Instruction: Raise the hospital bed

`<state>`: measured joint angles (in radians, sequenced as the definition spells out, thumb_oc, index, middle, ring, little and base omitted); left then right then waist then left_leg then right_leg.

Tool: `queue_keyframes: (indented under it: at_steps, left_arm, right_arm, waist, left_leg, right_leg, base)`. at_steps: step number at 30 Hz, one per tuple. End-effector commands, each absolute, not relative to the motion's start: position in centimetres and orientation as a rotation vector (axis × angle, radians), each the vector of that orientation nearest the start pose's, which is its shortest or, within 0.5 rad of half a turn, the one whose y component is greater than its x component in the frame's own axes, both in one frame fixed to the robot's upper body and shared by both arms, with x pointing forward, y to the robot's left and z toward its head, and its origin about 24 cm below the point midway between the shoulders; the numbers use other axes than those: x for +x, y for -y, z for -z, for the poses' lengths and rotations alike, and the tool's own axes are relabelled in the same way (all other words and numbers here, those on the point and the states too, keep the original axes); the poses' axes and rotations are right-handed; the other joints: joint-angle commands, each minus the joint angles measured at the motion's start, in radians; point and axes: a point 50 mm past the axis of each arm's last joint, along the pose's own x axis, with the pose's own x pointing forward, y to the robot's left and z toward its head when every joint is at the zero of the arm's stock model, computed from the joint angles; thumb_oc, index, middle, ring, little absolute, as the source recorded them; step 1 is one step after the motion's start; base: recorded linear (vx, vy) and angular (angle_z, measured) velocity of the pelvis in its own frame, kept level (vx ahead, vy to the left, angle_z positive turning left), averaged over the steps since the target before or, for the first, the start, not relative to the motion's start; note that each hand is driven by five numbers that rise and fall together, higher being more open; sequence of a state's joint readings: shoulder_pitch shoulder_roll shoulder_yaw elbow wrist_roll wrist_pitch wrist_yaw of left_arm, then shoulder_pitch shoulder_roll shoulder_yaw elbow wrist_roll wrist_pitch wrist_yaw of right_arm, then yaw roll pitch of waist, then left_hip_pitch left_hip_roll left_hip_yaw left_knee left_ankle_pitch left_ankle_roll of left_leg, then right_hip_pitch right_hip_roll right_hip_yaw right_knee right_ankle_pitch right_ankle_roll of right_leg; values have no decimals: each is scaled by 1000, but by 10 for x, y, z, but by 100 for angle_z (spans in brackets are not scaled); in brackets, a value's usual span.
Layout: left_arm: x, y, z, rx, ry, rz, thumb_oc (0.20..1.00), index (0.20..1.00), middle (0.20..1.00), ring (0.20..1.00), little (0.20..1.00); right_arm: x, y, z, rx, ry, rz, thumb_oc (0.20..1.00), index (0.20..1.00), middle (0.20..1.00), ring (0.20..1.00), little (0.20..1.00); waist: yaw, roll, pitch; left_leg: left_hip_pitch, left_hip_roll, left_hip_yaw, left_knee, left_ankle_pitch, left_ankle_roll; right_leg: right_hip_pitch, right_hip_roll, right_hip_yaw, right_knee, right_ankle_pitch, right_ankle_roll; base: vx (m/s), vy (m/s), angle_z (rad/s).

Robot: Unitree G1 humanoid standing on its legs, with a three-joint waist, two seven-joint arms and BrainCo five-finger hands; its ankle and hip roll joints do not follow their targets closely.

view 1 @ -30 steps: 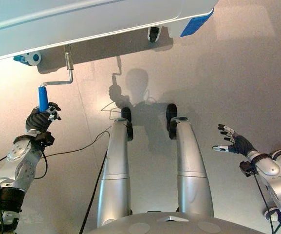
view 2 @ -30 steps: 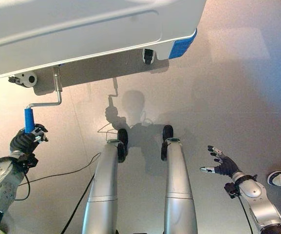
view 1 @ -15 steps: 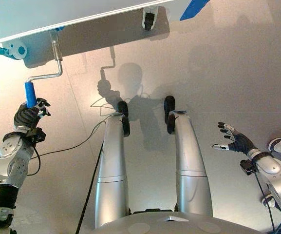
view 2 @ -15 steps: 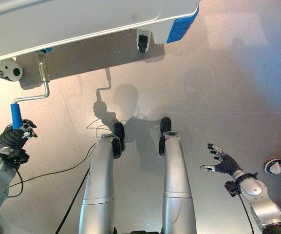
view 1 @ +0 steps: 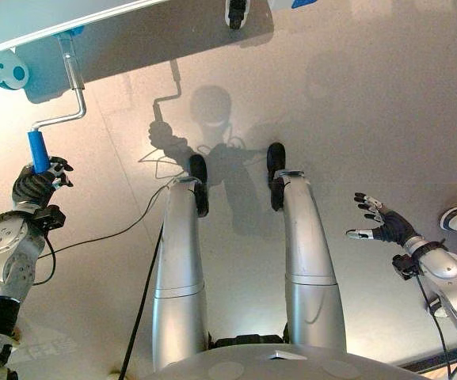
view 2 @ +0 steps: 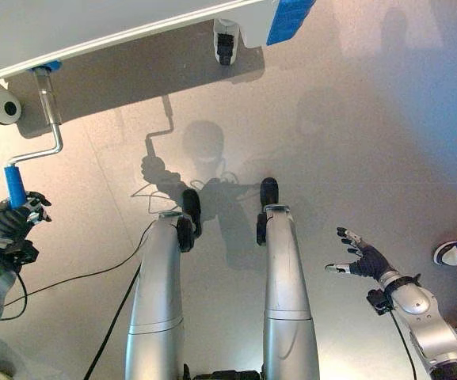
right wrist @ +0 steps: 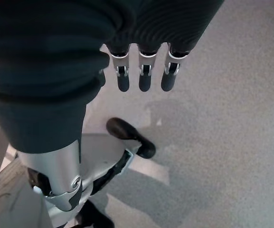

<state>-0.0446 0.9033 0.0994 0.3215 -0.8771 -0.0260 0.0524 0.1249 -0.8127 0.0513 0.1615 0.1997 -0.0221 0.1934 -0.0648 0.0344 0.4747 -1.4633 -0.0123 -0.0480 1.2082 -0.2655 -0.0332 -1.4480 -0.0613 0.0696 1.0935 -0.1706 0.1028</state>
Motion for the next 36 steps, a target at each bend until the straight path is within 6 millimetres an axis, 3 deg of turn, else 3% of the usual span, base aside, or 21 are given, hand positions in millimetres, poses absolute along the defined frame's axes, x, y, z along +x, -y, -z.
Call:
queue_keyframes:
  at_steps: [1,19,36]
  left_arm:
    - [232,-406,-112,93,-88,-525,200,200,200,200,200]
    - [262,-385,-120,67,-33,-487,200,200,200,200,200]
    - [289,-362,-130,42,16,-437,200,200,200,200,200]
  right_arm:
    - [214,312,-48,-596,-343,-154,1000,1000,1000,1000,1000]
    - [219,310,-72,-582,-257,-144,1000,1000,1000,1000,1000]
    - [220,309,-83,-564,-220,-140,1000,1000,1000,1000,1000]
  waist:
    - [5,-4,-31]
    - [-31,-20,20]
    - [-66,-64,44]
  left_leg:
    - [-46,-46,134,-119,244,-18]
    - [-97,-13,173,-8,192,-10]
    - [-107,36,202,69,133,-2]
  right_leg:
    - [-14,2,-43,-20,137,-2]
    - [-76,21,-32,89,86,-21]
    - [-115,46,-18,171,33,-43]
  base:
    - [0,-5,-4]
    - [0,-5,-1]
    - [-1,-34,-5]
